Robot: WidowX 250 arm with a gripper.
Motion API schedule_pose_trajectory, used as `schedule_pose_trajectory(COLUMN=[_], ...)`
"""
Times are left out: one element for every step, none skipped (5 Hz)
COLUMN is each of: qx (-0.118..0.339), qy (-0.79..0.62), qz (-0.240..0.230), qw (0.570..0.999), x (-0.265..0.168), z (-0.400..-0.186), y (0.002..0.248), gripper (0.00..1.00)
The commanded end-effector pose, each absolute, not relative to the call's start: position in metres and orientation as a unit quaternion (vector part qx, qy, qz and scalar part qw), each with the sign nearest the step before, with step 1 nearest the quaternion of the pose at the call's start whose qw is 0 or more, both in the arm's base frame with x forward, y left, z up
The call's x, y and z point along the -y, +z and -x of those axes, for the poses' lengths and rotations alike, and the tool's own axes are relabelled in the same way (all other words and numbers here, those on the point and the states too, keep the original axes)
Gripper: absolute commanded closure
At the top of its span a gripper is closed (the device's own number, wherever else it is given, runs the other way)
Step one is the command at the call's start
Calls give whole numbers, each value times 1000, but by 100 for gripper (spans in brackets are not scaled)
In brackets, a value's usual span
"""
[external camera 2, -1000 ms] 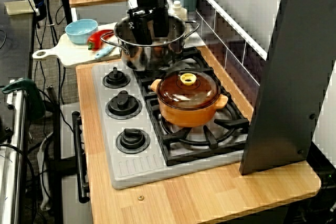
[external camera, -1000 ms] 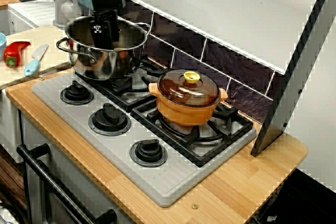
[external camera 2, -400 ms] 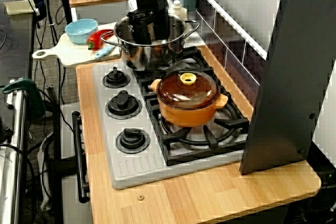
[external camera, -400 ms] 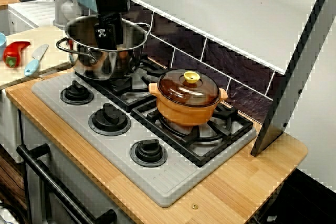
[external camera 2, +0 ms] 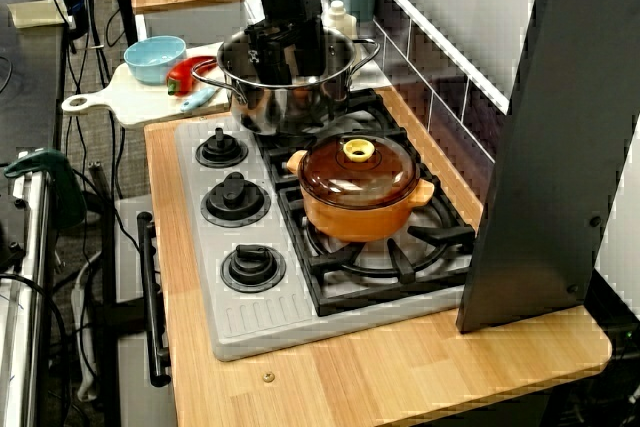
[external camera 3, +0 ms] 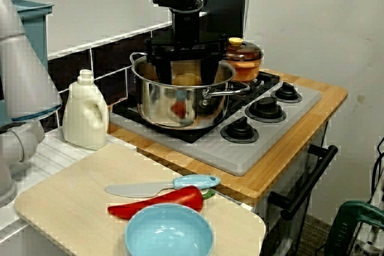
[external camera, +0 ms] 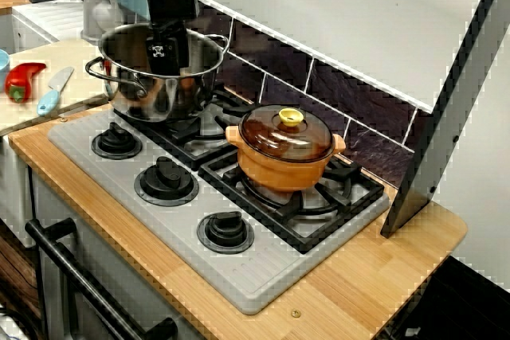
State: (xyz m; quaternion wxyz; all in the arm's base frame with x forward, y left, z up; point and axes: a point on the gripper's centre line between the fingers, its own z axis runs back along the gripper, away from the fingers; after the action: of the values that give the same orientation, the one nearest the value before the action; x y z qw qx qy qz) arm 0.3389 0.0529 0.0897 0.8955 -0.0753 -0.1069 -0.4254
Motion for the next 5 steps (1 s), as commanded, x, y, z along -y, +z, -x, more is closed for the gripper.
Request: schedule_pose_trajectory(qx=[132, 132, 133, 132, 132], qy=[-426, -425, -426, -427, -425], qz=[46, 43, 42, 38, 35], qw=[894, 894, 894, 894, 895], x=[-51, -50, -49, -48, -48], z=[-345, -345, -343, -342, -342], y=[103, 101, 99, 94, 92], gripper=[0, 0, 0, 0, 0])
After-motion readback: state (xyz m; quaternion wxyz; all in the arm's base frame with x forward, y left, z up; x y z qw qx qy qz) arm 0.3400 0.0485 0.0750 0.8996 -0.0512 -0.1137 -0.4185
